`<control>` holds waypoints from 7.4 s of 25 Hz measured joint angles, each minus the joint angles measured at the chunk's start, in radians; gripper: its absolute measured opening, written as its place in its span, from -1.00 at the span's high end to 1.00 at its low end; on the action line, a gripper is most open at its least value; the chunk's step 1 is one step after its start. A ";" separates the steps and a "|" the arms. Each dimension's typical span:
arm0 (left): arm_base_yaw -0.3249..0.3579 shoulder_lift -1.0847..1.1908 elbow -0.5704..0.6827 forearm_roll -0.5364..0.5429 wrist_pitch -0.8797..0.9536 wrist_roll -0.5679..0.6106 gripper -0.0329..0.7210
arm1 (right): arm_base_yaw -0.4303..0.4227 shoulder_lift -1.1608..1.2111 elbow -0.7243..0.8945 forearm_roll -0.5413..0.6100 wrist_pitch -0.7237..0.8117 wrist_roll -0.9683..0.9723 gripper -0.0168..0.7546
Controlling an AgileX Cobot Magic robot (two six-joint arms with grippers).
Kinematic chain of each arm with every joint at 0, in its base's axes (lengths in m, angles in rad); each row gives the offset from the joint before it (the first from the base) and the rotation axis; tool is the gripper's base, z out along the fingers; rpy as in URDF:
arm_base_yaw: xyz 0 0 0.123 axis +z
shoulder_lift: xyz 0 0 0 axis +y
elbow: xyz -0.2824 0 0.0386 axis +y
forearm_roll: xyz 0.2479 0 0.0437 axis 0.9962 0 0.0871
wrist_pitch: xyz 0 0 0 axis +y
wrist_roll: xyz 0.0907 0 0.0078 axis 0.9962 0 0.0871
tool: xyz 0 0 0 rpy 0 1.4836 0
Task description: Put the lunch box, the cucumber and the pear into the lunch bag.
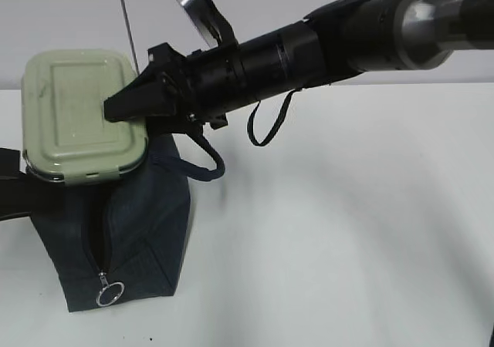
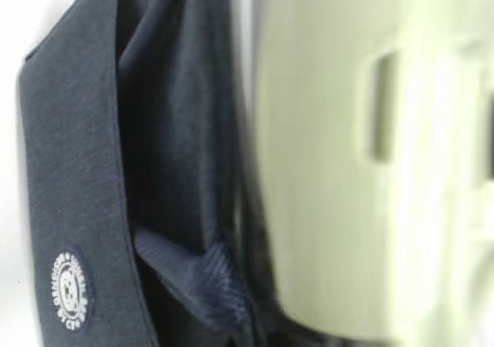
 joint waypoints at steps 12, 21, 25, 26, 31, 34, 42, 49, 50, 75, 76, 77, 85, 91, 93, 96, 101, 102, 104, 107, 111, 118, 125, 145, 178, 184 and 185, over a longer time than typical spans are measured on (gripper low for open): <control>0.002 0.000 0.000 -0.013 0.006 0.000 0.95 | -0.041 0.025 -0.006 -0.371 -0.021 0.188 0.00; 0.002 0.000 0.000 -0.031 0.012 0.000 0.95 | 0.012 0.024 -0.022 -0.518 -0.182 0.289 -0.11; 0.002 0.000 0.000 -0.048 0.013 0.000 0.95 | 0.019 0.030 -0.069 -0.507 -0.189 0.289 -0.15; 0.002 0.000 0.000 -0.048 0.012 0.000 0.95 | 0.019 0.032 -0.080 -0.495 -0.189 0.289 -0.15; 0.002 0.000 0.000 -0.049 0.008 0.000 0.95 | 0.019 0.032 -0.138 -0.445 -0.195 0.289 -0.15; 0.002 0.000 0.000 -0.049 0.007 0.000 0.95 | 0.019 0.032 -0.164 -0.461 -0.187 0.289 -0.15; 0.002 0.000 0.000 -0.049 0.006 0.000 0.95 | 0.008 0.032 -0.303 -0.746 -0.048 0.402 -0.15; 0.002 0.000 0.000 -0.049 0.006 0.000 0.95 | 0.006 0.032 -0.369 -0.964 0.119 0.526 -0.15; 0.002 0.000 0.000 -0.049 0.006 0.000 0.95 | 0.006 0.032 -0.369 -0.966 0.127 0.530 -0.15; 0.002 0.000 0.000 -0.049 0.003 0.000 0.95 | 0.018 0.127 -0.383 -0.848 0.161 0.537 0.78; 0.002 0.000 0.000 -0.050 0.003 0.005 0.95 | 0.018 0.127 -0.387 -0.864 0.169 0.537 0.87; 0.002 0.000 0.000 -0.055 0.003 0.011 0.95 | 0.018 0.129 -0.394 -0.880 0.175 0.537 0.91; 0.002 0.000 -0.001 -0.186 0.006 0.111 0.95 | 0.016 0.115 -0.453 -1.098 0.197 0.601 0.94; -0.032 0.070 -0.071 -0.207 0.030 0.137 0.95 | 0.006 0.036 -0.454 -1.257 0.219 0.660 0.94; -0.069 0.102 -0.107 -0.207 0.029 0.137 0.95 | 0.003 0.006 -0.454 -1.302 0.226 0.672 0.94; -0.149 0.160 -0.174 -0.207 0.024 0.137 0.95 | 0.001 -0.045 -0.447 -1.366 0.232 0.712 0.94; -0.250 0.267 -0.261 -0.208 -0.010 0.138 0.95 | -0.003 -0.124 -0.333 -1.438 0.233 0.752 0.94; -0.261 0.283 -0.270 -0.209 -0.011 0.138 0.95 | -0.003 -0.129 -0.301 -1.440 0.233 0.754 0.94; -0.275 0.316 -0.276 -0.209 -0.005 0.138 0.95 | -0.003 -0.131 -0.254 -1.453 0.233 0.756 0.94; -0.285 0.344 -0.281 -0.218 0.021 0.138 0.95 | -0.003 -0.131 -0.225 -1.475 0.230 0.756 0.94; -0.286 0.358 -0.282 -0.223 0.025 0.138 0.95 | -0.003 -0.131 -0.224 -1.479 0.227 0.754 0.94; -0.286 0.359 -0.282 -0.224 0.026 0.138 0.95 | -0.003 -0.131 -0.224 -1.447 0.192 0.714 0.40; -0.286 0.359 -0.282 -0.230 0.025 0.138 0.95 | -0.003 -0.131 -0.224 -1.393 0.183 0.701 -0.46; -0.286 0.359 -0.282 -0.237 0.022 0.138 0.95 | -0.003 -0.384 -0.203 -1.310 0.207 0.699 -0.33; -0.286 0.359 -0.282 -0.239 0.023 0.139 0.95 | -0.083 -0.772 0.767 -0.358 -0.207 0.282 -0.03; -0.286 0.359 -0.282 -0.239 0.023 0.141 0.95 | -0.345 -0.713 0.767 -0.295 0.053 0.055 0.04; -0.286 0.359 -0.282 -0.239 0.023 0.141 0.95 | -0.383 -0.705 0.767 -0.293 0.094 0.019 0.05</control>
